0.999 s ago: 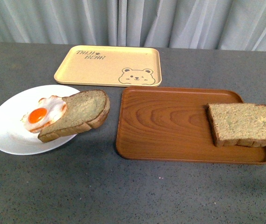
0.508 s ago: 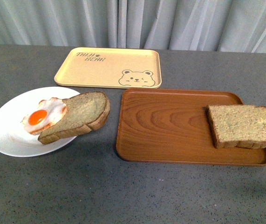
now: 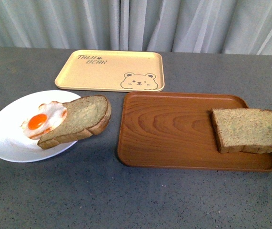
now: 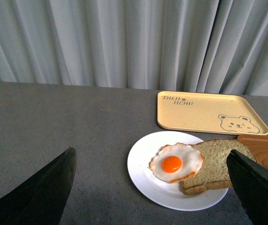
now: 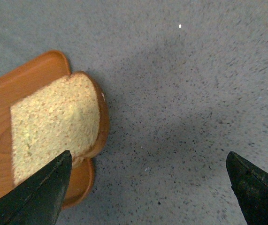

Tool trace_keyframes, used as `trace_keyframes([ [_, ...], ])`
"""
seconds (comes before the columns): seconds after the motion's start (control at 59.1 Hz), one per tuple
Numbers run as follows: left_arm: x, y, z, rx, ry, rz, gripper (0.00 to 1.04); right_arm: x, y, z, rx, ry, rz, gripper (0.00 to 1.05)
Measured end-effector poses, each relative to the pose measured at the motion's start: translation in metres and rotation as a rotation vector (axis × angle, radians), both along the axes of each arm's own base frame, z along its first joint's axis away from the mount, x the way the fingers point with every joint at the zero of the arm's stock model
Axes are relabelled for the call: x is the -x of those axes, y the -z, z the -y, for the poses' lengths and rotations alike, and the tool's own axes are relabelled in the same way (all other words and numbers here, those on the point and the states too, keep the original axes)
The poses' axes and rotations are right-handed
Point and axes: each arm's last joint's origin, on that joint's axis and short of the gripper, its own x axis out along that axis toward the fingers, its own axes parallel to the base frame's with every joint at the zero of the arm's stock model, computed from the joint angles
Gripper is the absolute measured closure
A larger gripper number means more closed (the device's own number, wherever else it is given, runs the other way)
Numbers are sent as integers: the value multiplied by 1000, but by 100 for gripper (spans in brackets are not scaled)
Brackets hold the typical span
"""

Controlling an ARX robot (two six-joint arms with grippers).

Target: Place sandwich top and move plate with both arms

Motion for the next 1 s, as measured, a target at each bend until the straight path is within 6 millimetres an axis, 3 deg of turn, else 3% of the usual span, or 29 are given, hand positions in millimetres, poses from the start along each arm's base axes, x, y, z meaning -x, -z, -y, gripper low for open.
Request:
trace_keyframes([
  [0.305, 0, 0, 0, 0, 0, 0, 9, -63, 21, -21, -92, -50, -43, 9],
  [0.609, 0, 0, 0, 0, 0, 0, 9, -81, 43, -45, -144, -60, -107, 9],
  [0.999, 0, 0, 0, 0, 0, 0, 9, -82, 45, -49, -187, -29, -119, 68],
])
